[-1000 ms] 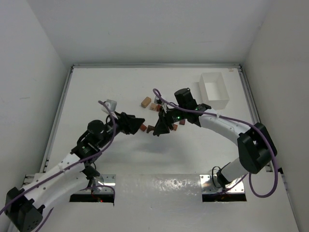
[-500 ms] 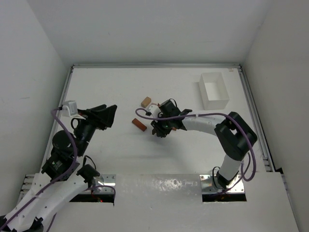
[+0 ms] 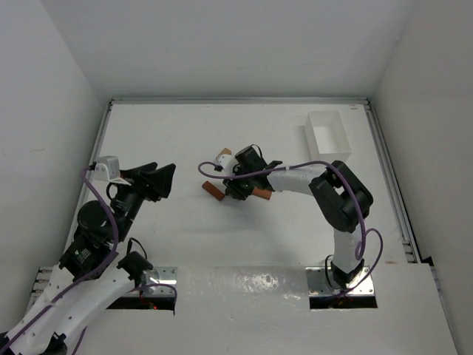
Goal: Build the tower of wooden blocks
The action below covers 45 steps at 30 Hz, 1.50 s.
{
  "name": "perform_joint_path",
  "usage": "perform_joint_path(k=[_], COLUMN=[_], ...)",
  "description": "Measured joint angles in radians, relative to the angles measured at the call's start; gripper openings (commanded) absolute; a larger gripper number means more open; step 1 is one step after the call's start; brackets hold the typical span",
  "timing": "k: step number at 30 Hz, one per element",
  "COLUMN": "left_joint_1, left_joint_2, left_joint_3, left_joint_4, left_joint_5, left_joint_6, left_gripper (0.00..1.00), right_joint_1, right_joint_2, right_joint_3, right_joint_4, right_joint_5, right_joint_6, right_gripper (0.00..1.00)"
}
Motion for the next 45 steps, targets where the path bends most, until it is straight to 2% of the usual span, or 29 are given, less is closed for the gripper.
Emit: perform_joint_path(k=[1,2,5,7,8,10,13,15,20,21,22,23,24,25,27,28,29,31,45], left_joint_1=[0.0,0.0,0.0,0.0,0.0,0.0,0.0,0.0,0.0,0.0,0.0,0.0,0.0,0.0,0.0,0.0,0.0,0.0,0.009], left_joint_2=[-0.005,-0.01,-0.019,-0.019,-0.019,-0.018,-0.014,-0.01,-0.005,-0.005,-0.005,-0.005,-0.005,-0.005,-0.005,-0.005,-0.005,0.001,0.033], left_joint_3=[0.0,0.0,0.0,0.0,0.0,0.0,0.0,0.0,0.0,0.0,0.0,0.0,0.0,0.0,0.0,0.0,0.002,0.01,0.027], left_joint_4=[0.0,0.0,0.001,0.001,0.001,0.001,0.001,0.001,0.001,0.001,0.001,0.001,0.0,0.0,-0.002,-0.005,-0.01,-0.023,-0.062], left_joint_5=[0.0,0.0,0.0,0.0,0.0,0.0,0.0,0.0,0.001,0.001,0.001,0.001,0.0,0.0,-0.005,-0.011,-0.015,-0.029,-0.082], left_joint_6=[0.006,0.009,0.013,0.014,0.015,0.016,0.016,0.016,0.016,0.016,0.016,0.016,0.018,0.02,0.026,0.033,0.04,0.057,0.105], left_gripper=[0.59,0.59,0.59,0.59,0.59,0.59,0.59,0.59,0.59,0.59,0.59,0.59,0.59,0.54,0.41,0.3,0.11,0.02,0.0], right_joint_1=[-0.003,-0.008,-0.014,-0.016,-0.019,-0.022,-0.028,-0.031,-0.034,-0.034,-0.034,-0.034,-0.034,-0.034,-0.034,-0.033,-0.032,-0.028,-0.013], right_joint_2=[0.008,0.015,0.023,0.024,0.024,0.024,0.022,0.011,-0.109,-0.15,-0.192,-0.232,-0.266,-0.302,-0.353,-0.369,-0.375,-0.362,-0.127], right_joint_3=[0.008,0.015,0.022,0.022,0.022,0.022,0.021,0.016,-0.056,-0.082,-0.106,-0.129,-0.153,-0.179,-0.229,-0.253,-0.274,-0.299,-0.252], right_joint_4=[0.004,0.006,0.012,0.005,0.0,-0.008,-0.015,-0.019,-0.007,0.002,0.011,0.024,0.047,0.068,0.109,0.127,0.135,0.145,0.214], right_joint_5=[-0.004,-0.007,-0.006,0.001,0.005,0.014,0.022,0.03,0.039,0.04,0.043,0.048,0.05,0.053,0.048,0.041,0.032,0.026,0.011], right_joint_6=[-0.011,-0.02,-0.046,-0.063,-0.069,-0.081,-0.093,-0.098,-0.073,-0.056,-0.035,-0.005,0.025,0.055,0.138,0.175,0.203,0.248,0.388], right_gripper=[0.23,0.3,0.41,0.45,0.51,0.56,0.68,0.73,0.73,0.72,0.64,0.51,0.33,0.0,0.0,0.0,0.0,0.0,0.0])
